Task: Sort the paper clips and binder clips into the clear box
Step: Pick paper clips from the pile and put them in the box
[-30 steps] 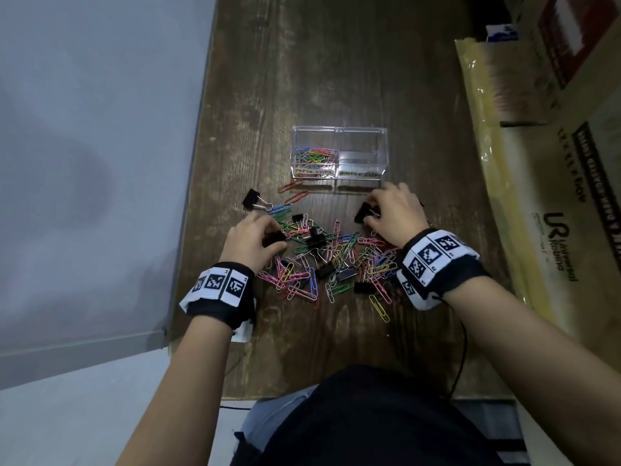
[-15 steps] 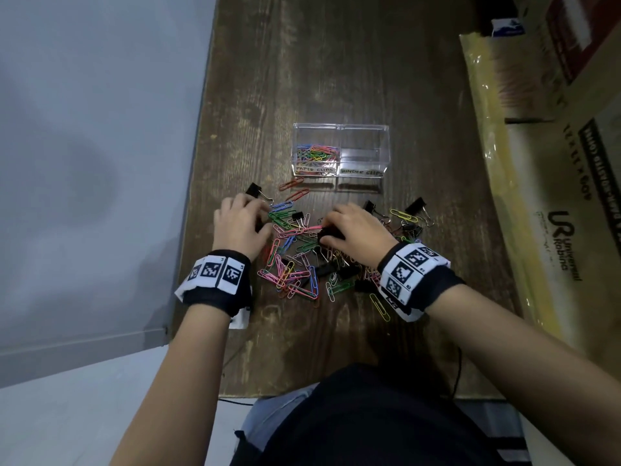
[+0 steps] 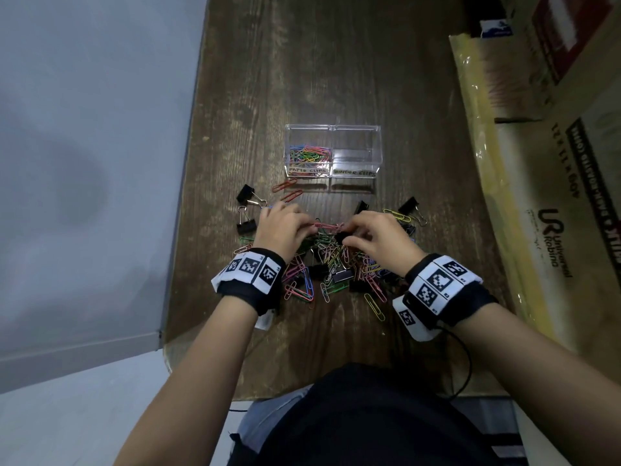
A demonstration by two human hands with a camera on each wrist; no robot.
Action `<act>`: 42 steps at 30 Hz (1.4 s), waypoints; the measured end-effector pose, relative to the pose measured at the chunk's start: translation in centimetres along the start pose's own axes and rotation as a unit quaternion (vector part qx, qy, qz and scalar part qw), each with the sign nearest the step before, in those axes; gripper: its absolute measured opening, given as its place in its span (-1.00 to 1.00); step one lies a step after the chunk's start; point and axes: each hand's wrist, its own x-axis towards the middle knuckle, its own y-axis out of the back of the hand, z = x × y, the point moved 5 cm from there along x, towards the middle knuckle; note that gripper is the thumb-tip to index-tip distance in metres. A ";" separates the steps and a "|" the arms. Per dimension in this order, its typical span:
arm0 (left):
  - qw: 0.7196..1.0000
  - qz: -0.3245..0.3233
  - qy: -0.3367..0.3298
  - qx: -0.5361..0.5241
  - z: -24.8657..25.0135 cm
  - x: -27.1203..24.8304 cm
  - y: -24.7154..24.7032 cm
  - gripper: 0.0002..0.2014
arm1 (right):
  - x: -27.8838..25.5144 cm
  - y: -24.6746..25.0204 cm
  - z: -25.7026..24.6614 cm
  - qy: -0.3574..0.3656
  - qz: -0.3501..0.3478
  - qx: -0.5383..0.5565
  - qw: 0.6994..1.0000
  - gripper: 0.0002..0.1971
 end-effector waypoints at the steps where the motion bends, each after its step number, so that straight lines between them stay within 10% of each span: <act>1: 1.000 0.006 0.005 -0.013 -0.2 0.0 0.2 -0.70 | -0.2 0.3 0.3 -0.012 0.006 0.018 1.000 -0.84; 8: 0.973 0.083 0.060 -0.209 -1.4 0.7 3.1 -0.77 | 0.3 5.0 2.8 -0.115 0.104 0.230 0.961 -0.87; 13: 0.958 0.112 0.072 -0.255 -2.3 1.3 4.9 -0.79 | 1.9 6.2 2.8 -0.143 0.099 -0.061 0.983 -0.74; 20: 0.923 0.126 0.104 -0.349 -4.9 -1.3 5.1 -0.78 | 5.6 0.5 -3.0 0.017 0.009 -0.095 0.995 -0.79; 29: 0.957 0.055 0.146 -0.244 -6.2 -2.9 2.5 -0.83 | 7.0 -3.3 -4.4 0.040 -0.113 -0.141 0.983 -0.89; 36: 0.995 0.049 0.081 -0.037 -3.0 0.7 2.9 -0.70 | 5.0 3.9 0.0 -0.100 -0.008 -0.142 0.985 -0.88; 42: 0.997 -0.001 0.031 0.070 -2.2 3.4 1.9 -0.55 | 4.1 4.2 -0.4 -0.062 0.043 -0.198 0.977 -0.80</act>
